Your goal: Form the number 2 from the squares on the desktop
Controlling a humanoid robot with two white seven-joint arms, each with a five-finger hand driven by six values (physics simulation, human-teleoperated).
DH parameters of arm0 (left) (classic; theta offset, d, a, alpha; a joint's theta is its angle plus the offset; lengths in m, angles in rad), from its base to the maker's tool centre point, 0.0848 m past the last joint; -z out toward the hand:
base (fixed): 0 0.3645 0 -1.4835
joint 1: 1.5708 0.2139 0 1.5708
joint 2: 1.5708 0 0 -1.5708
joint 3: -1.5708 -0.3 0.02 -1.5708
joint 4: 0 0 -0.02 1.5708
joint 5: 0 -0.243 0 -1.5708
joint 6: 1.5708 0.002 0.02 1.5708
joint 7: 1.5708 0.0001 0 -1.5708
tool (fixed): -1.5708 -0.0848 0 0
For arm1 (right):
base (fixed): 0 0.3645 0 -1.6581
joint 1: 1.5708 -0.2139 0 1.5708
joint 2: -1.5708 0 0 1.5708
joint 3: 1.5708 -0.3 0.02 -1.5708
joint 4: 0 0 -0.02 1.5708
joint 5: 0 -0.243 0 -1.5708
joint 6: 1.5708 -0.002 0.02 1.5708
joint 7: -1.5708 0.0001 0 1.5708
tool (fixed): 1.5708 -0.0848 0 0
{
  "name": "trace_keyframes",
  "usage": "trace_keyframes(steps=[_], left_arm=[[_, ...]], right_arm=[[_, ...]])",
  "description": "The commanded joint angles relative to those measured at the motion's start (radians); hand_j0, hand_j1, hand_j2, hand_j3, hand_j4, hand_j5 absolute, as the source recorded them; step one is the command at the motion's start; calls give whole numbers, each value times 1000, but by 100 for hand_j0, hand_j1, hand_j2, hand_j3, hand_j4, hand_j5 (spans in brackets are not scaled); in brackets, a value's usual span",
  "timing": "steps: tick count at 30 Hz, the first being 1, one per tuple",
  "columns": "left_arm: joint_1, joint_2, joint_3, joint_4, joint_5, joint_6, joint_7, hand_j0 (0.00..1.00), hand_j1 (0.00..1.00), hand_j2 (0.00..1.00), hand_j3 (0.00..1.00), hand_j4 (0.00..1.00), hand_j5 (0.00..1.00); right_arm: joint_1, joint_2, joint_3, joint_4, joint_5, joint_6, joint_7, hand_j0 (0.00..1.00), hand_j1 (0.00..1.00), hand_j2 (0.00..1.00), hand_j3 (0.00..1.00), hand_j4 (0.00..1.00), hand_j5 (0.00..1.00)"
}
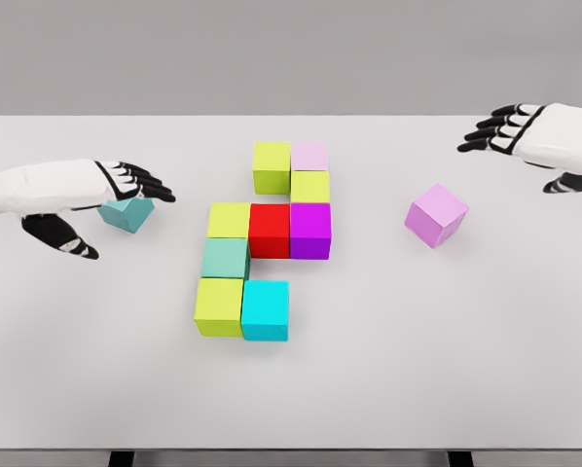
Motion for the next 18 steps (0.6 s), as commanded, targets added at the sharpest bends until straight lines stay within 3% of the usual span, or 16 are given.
trace_keyframes(steps=[1, 8, 11, 13, 18], left_arm=[[0, 6, 18, -79, 144, 203, -119, 100, 100, 100, 100, 100, 100], [-3, -8, 38, -81, 137, 448, -116, 100, 100, 100, 100, 100, 100], [-5, -23, 61, -81, 95, 457, -113, 100, 100, 100, 100, 100, 100], [-6, -36, 83, -68, 80, 459, -112, 100, 100, 100, 100, 100, 100], [0, -175, 84, 51, -97, 477, -93, 100, 100, 100, 100, 100, 100]], right_arm=[[0, 0, 4, -4, -4, 3, 0, 100, 100, 100, 100, 100, 100], [-6, 20, 17, 11, -10, 3, 0, 100, 100, 100, 100, 100, 100], [-37, 29, 186, -23, -7, 3, 0, 100, 100, 100, 100, 100, 100], [-49, 34, 222, -24, -7, 3, 0, 100, 100, 100, 100, 100, 100], [-49, 46, 222, -17, -10, 24, 0, 100, 100, 100, 100, 100, 100]])
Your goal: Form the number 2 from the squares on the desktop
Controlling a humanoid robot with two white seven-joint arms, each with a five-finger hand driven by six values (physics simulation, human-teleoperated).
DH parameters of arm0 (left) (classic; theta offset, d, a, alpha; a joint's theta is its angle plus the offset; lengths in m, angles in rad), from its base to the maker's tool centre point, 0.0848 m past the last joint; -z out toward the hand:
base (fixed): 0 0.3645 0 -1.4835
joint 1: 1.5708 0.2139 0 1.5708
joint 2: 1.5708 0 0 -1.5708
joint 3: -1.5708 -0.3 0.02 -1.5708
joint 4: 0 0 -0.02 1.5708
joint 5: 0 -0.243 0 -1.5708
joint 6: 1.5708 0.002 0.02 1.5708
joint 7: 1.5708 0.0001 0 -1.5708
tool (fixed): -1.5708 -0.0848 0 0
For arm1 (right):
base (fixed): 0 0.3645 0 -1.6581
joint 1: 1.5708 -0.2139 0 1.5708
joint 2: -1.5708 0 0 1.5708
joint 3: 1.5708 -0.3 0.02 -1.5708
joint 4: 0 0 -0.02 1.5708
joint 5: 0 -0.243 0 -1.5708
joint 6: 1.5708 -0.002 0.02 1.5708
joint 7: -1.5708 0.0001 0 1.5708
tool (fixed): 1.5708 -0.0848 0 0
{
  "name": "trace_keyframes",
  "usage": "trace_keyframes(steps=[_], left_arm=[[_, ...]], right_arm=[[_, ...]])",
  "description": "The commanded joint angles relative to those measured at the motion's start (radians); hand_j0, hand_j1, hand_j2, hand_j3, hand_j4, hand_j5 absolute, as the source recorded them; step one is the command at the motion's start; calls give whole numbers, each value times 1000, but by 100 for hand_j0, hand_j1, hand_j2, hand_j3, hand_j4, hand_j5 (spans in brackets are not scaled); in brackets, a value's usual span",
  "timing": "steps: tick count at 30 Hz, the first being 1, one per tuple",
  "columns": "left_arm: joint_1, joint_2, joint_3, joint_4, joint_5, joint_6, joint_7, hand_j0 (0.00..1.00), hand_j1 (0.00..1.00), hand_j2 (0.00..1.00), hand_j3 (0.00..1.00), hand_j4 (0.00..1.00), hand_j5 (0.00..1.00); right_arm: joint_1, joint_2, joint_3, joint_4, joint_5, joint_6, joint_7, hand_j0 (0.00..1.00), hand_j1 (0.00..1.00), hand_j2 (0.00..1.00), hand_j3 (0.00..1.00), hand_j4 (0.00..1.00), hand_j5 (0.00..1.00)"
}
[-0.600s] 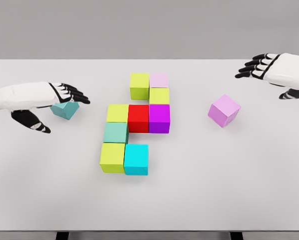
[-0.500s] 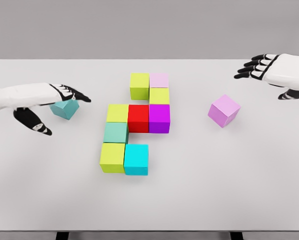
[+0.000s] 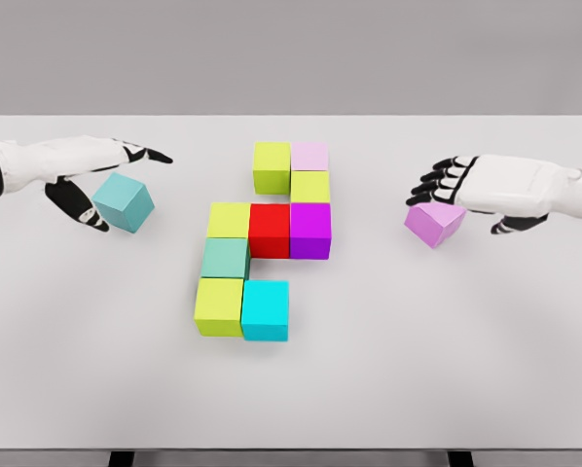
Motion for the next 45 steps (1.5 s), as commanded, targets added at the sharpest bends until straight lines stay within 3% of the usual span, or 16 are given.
trace_keyframes(steps=[1, 4, 6, 11, 15, 19, 42, 45], left_arm=[[0, -53, 5, 54, -77, 8, 5, 100, 100, 100, 100, 100, 100], [6, -51, -4, 53, -94, 7, 6, 100, 100, 100, 100, 100, 100], [6, -48, -12, 54, -120, 7, 6, 100, 100, 100, 100, 100, 100], [8, -71, -18, 160, -129, -1, 6, 100, 100, 100, 100, 100, 100], [9, -82, -32, 165, -143, -4, 6, 100, 100, 100, 100, 100, 100], [9, -96, -38, 169, -157, 1, 6, 100, 100, 100, 100, 100, 100], [23, -183, -44, 358, -166, 5, 22, 100, 100, 100, 100, 100, 100], [23, -208, -44, 387, -201, 5, 22, 100, 100, 100, 100, 100, 100]], right_arm=[[0, 4, 10, 1, -5, 40, 0, 100, 100, 100, 100, 100, 100], [-12, 28, 12, 21, -3, 158, 0, 100, 100, 100, 100, 100, 100], [-14, 34, 12, 57, 0, 189, 0, 100, 100, 100, 100, 100, 100], [-29, 68, 16, 101, 6, 190, 0, 100, 100, 100, 100, 100, 100], [-83, 92, 105, 162, 9, 189, 0, 100, 100, 100, 100, 100, 100], [-86, 105, 108, 169, 23, 184, 0, 100, 100, 100, 100, 100, 100], [-120, 169, 180, 241, 76, 163, 0, 100, 100, 100, 100, 100, 100], [-123, 175, 182, 254, 75, 161, 0, 100, 100, 100, 100, 100, 100]])
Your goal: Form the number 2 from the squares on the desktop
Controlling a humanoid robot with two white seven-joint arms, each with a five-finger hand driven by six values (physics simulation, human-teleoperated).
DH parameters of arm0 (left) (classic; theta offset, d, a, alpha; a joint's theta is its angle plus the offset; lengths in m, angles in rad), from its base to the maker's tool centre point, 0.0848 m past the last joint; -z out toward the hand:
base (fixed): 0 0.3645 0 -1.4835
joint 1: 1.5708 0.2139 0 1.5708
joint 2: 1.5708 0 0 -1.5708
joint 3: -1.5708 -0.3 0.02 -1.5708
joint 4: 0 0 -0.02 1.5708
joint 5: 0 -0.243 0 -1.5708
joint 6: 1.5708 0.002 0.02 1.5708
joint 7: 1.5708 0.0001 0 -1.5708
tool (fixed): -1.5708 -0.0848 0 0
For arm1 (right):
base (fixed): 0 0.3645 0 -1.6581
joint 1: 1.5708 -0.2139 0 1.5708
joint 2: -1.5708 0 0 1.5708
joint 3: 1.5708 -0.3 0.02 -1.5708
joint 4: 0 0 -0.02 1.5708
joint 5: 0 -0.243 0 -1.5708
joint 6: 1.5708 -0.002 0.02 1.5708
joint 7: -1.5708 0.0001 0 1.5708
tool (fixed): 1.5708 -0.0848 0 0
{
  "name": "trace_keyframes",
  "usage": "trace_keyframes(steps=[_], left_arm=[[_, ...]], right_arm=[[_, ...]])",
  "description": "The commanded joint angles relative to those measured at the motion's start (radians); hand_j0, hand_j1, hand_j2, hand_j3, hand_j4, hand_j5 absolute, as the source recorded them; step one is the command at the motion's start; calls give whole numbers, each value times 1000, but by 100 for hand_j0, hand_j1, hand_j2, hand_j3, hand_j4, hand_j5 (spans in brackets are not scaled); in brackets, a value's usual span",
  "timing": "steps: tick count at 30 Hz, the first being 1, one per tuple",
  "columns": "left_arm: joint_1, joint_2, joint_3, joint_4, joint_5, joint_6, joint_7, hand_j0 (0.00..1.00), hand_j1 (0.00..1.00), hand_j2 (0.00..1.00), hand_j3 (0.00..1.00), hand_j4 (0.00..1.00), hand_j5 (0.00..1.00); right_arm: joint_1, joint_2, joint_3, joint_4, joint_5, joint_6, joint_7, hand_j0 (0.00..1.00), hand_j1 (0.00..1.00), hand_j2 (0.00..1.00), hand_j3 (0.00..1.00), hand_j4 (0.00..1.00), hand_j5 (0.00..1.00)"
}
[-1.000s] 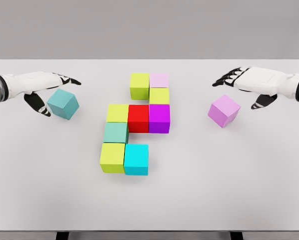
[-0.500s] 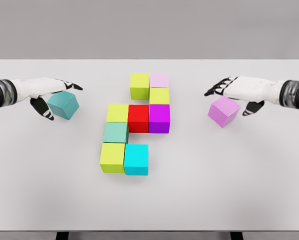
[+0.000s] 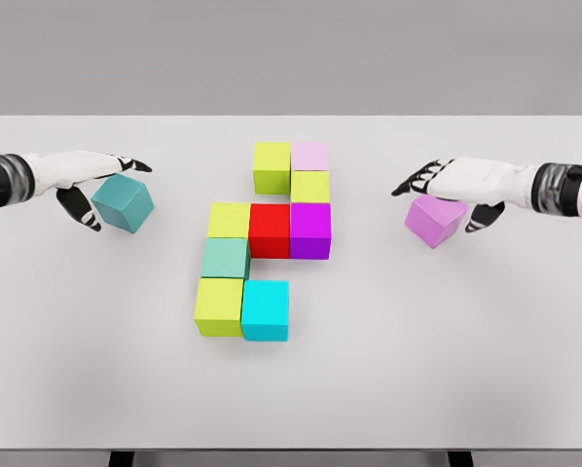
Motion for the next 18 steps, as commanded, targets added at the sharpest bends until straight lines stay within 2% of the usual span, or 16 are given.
trace_keyframes(steps=[1, 3, 8, 13, 16, 18], left_arm=[[0, -18, 1, 29, -14, 0, 1, 100, 100, 100, 100, 100, 100], [0, -23, 1, 29, -14, 0, 3, 100, 100, 100, 100, 100, 100], [12, -23, -1, 34, -14, -1, 30, 91, 91, 91, 91, 91, 91], [15, -24, -1, 34, -11, -1, 32, 71, 71, 71, 71, 71, 71], [25, -24, -2, 34, -11, -6, 32, 65, 65, 65, 65, 65, 65], [29, -24, -2, 33, -7, -8, 32, 54, 54, 54, 54, 54, 54]], right_arm=[[-2, 12, 8, 21, -2, -1, 0, 100, 100, 100, 100, 100, 100], [-6, 17, 17, 30, 0, -3, 0, 100, 100, 100, 100, 100, 100], [-12, 26, 26, 44, 13, -3, 0, 100, 100, 100, 100, 100, 100], [-21, 29, 34, 56, 13, -3, 0, 100, 100, 100, 100, 100, 100], [-26, 39, 34, 76, 19, -11, 0, 100, 100, 100, 100, 100, 100], [-28, 39, 34, 88, 19, -17, 0, 100, 100, 100, 100, 100, 100]])
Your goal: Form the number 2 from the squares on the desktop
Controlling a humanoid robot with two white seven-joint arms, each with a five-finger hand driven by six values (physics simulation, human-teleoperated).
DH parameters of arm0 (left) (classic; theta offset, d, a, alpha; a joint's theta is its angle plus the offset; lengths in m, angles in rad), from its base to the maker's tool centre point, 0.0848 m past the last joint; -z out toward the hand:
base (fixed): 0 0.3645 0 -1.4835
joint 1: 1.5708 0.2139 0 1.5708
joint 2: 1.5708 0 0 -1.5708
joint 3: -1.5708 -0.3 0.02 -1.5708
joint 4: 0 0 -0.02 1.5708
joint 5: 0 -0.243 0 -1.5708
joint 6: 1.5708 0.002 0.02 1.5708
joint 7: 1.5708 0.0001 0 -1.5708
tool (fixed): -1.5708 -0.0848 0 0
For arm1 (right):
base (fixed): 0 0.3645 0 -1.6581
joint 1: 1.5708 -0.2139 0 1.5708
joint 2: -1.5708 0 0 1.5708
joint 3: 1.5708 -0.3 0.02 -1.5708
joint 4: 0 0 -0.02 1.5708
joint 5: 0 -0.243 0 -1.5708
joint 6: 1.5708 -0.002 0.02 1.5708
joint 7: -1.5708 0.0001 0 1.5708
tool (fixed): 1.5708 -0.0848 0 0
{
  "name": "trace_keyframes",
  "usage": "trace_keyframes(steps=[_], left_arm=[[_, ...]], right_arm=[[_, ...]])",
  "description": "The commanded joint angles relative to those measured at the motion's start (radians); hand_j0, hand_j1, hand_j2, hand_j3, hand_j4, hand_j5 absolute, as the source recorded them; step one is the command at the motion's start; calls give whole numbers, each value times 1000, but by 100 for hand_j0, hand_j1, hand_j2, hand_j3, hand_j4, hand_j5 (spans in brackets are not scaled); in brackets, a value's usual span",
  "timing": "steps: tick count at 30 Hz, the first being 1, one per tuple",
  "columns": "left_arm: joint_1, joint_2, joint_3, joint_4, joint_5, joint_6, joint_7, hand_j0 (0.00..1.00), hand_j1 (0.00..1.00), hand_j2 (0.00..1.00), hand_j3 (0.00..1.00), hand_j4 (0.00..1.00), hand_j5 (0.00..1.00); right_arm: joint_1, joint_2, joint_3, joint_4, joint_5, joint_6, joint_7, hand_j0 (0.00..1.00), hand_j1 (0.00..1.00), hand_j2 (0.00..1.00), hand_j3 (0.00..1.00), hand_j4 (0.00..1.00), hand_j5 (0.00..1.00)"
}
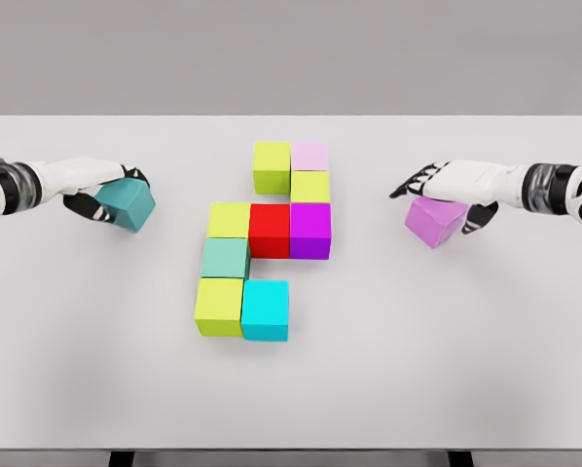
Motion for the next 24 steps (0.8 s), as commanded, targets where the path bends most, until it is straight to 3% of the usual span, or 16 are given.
trace_keyframes(steps=[1, 5, 7, 10, 12, 15, 20, 24], left_arm=[[0, -2, -6, 0, 11, -1, 0, 53, 53, 53, 53, 53, 53], [0, -5, -6, -1, 17, -3, 0, 45, 45, 45, 45, 45, 45], [-6, -11, -6, -3, 58, 0, -2, 35, 35, 35, 35, 35, 35], [-18, -22, -6, -6, 87, 8, -8, 34, 34, 34, 34, 34, 34], [-37, -49, -6, 0, 106, 12, -9, 32, 32, 32, 32, 32, 32], [-61, -98, -6, 0, 109, 107, -8, 31, 31, 31, 31, 31, 31], [-93, -166, -4, 2, 147, 227, -3, 29, 29, 29, 29, 29, 29], [-118, -296, -3, 25, 143, 388, -6, 27, 27, 27, 27, 27, 27]], right_arm=[[0, 1, 0, 12, -1, -3, 0, 100, 100, 100, 100, 100, 100], [0, 3, 9, 12, -1, -5, 0, 100, 100, 100, 100, 100, 100], [-2, 3, 11, 12, -1, -5, 0, 100, 100, 100, 100, 100, 100], [-5, 3, 11, 12, -1, -3, 0, 100, 100, 100, 100, 100, 100], [-6, 3, 9, 12, -1, -3, 0, 93, 93, 93, 93, 93, 93], [-6, 3, 9, 12, -3, -5, 0, 82, 82, 82, 82, 82, 82], [-8, 9, 14, 12, -3, -6, 0, 78, 78, 78, 78, 78, 78], [-11, 9, 18, 12, -4, -15, 0, 77, 77, 77, 77, 77, 77]])
